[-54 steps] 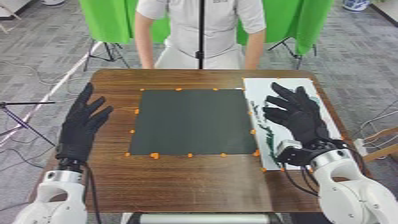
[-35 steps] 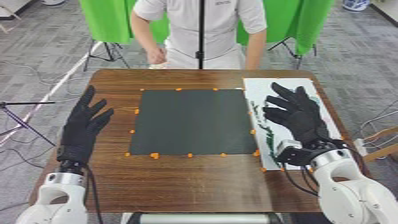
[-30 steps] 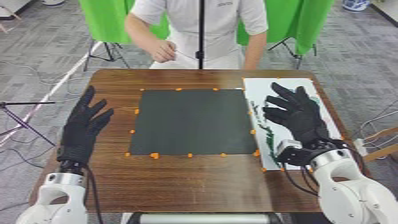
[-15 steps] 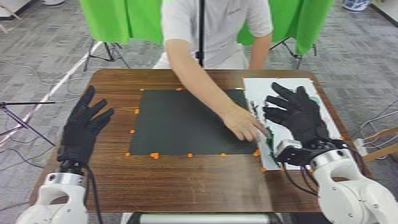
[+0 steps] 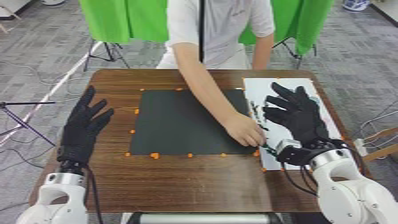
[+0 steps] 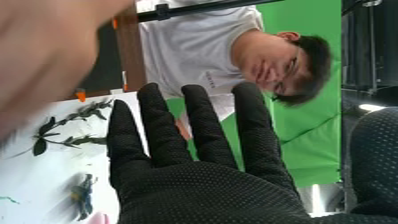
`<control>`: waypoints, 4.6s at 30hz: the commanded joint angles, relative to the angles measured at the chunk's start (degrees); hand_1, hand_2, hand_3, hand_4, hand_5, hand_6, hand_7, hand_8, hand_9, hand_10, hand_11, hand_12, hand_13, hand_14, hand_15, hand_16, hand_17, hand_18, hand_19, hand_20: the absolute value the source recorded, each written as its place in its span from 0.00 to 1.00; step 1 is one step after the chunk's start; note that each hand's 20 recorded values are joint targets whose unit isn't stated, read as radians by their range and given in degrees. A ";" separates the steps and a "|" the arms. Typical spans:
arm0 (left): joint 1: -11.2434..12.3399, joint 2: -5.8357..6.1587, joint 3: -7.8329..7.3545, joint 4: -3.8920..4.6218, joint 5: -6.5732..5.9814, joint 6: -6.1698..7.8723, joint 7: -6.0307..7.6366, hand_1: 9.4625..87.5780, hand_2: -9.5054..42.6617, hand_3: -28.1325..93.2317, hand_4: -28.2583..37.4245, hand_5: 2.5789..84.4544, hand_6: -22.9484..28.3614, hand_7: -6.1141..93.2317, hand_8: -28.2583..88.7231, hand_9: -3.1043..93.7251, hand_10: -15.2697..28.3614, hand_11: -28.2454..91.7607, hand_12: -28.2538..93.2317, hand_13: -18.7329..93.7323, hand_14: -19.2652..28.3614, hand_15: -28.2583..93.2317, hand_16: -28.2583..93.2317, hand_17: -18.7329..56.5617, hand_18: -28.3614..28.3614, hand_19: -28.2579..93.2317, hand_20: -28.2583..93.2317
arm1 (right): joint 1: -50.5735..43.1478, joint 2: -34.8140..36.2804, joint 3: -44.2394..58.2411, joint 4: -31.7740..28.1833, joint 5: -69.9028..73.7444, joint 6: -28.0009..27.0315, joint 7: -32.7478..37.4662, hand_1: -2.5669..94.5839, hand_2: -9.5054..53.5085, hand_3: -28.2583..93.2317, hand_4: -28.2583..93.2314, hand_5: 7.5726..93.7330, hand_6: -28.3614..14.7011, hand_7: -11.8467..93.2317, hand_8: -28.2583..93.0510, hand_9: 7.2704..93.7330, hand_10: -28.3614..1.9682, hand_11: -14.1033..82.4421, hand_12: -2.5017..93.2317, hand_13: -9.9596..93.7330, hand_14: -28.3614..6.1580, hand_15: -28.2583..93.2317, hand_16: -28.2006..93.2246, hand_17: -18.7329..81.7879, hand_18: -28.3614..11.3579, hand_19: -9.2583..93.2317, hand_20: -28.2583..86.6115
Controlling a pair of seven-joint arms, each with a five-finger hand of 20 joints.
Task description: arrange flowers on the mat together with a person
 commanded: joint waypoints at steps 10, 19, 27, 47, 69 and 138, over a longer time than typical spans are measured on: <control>0.89 -0.58 -0.07 -0.31 -0.09 0.38 -0.52 0.11 0.28 0.83 0.00 0.25 0.36 0.17 0.16 0.31 0.63 0.30 0.35 0.36 0.81 0.38 0.25 0.09 1.00 0.61 0.21 | 0.09 0.27 -0.26 0.11 -0.53 0.61 -0.11 0.12 0.36 0.74 0.00 0.32 0.68 0.17 0.18 0.32 0.39 0.18 0.21 0.38 0.21 0.27 0.49 0.20 0.14 0.36 0.40; 1.26 -0.94 -0.34 -0.53 0.00 0.41 -0.70 0.12 0.28 0.83 0.00 0.25 0.36 0.17 0.16 0.31 0.63 0.30 0.35 0.36 0.81 0.38 0.25 0.09 1.00 0.61 0.21 | -0.54 -0.59 0.38 -0.05 -0.74 0.19 -0.09 0.12 0.36 0.74 0.00 0.32 0.68 0.17 0.18 0.32 0.39 0.18 0.21 0.38 0.20 0.27 0.49 0.20 0.14 0.36 0.40; 1.38 -1.05 -0.43 -0.53 0.04 0.43 -0.51 0.12 0.28 0.83 0.00 0.25 0.36 0.17 0.16 0.31 0.63 0.30 0.35 0.36 0.81 0.39 0.25 0.09 0.99 0.61 0.21 | 0.02 -0.38 -0.16 0.07 -0.70 0.42 0.11 0.12 0.36 0.74 0.00 0.32 0.68 0.17 0.17 0.33 0.39 0.18 0.21 0.38 0.20 0.27 0.49 0.20 0.14 0.36 0.40; 1.50 -0.63 -0.29 -0.64 -0.17 0.71 -0.30 0.12 0.28 0.83 0.00 0.25 0.36 0.17 0.16 0.31 0.63 0.30 0.35 0.36 0.81 0.39 0.25 0.09 1.00 0.61 0.21 | 0.04 1.96 -0.49 -1.55 -5.56 4.24 -0.21 0.13 0.34 0.76 0.01 0.32 0.68 0.17 0.18 0.33 0.39 0.18 0.21 0.38 0.21 0.28 0.49 0.20 0.14 0.36 0.40; 2.56 0.91 -0.28 -0.97 -0.29 0.42 -0.35 0.13 0.28 0.84 0.00 0.25 0.36 0.18 0.16 0.31 0.63 0.30 0.35 0.36 0.81 0.39 0.25 0.09 1.00 0.61 0.21 | -19.51 22.91 21.11 -2.96 -39.12 0.20 9.52 0.23 0.21 0.79 0.02 0.37 0.69 0.23 0.16 0.42 0.44 0.27 0.20 0.49 0.33 0.51 0.40 0.27 0.11 0.56 0.49; 5.93 2.13 -3.56 -3.53 -0.67 2.57 -0.85 0.16 0.27 0.85 0.01 0.25 0.37 0.18 0.16 0.31 0.63 0.31 0.35 0.36 0.81 0.39 0.24 0.09 1.00 0.62 0.21 | 33.29 27.10 -37.12 -2.59 -64.53 3.44 36.94 0.58 0.04 0.70 0.02 0.89 0.75 0.30 0.27 0.93 0.64 0.47 0.25 0.82 0.63 0.71 0.41 0.44 0.23 0.74 0.50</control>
